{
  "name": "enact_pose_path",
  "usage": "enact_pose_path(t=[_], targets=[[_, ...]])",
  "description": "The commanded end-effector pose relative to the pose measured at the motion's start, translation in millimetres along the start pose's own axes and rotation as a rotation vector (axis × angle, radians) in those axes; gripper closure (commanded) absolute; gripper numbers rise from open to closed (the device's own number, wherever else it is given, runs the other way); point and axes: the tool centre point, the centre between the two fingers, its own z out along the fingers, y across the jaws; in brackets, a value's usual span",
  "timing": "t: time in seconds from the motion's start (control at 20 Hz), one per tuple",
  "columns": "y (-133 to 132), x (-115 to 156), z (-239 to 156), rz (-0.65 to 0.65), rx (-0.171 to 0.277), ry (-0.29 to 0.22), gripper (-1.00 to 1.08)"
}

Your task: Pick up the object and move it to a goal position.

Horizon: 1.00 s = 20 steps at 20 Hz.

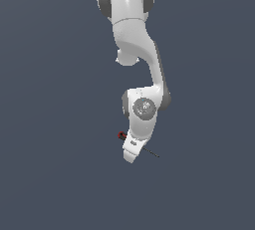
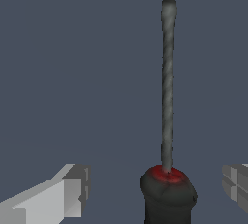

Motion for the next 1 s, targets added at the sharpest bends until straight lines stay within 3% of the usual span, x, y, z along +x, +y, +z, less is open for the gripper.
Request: enact_pose_path(t=[0.0,0.05,0.1,0.95], targets=[[1.4,0.6,1.1,0.0,-0.002,0.001,-0.92],[1.5,0.7,0.9,0.0,-0.002,0.001,-0.92],[1.5,0.7,0.9,0.0,-0.002,0.001,1.08],[-6.8,4.4,-7.2,0.0,-0.002,0.001,1.08]])
